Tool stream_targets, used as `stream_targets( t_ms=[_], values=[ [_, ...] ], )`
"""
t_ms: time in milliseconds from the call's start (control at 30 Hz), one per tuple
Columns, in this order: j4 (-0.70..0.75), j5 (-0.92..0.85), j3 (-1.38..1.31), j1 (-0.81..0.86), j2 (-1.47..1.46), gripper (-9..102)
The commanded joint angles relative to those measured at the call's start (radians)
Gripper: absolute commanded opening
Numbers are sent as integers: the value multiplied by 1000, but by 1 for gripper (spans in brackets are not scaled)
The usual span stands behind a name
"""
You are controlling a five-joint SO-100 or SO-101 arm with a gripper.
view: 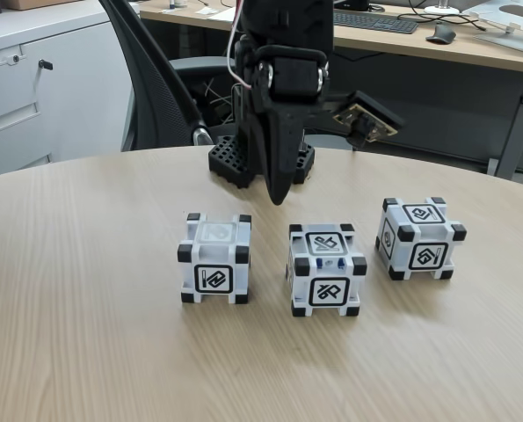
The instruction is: Stack cubes from left to right.
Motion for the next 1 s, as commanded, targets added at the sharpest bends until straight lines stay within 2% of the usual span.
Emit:
stream_targets(
  t_ms=[0, 167, 500, 967],
  values=[
    [3, -5, -5, -2, 3, 0],
    [3, -12, -5, -2, 3, 6],
    [3, -17, -3, -2, 3, 0],
    [3, -21, -3, -2, 3, 0]
  ],
)
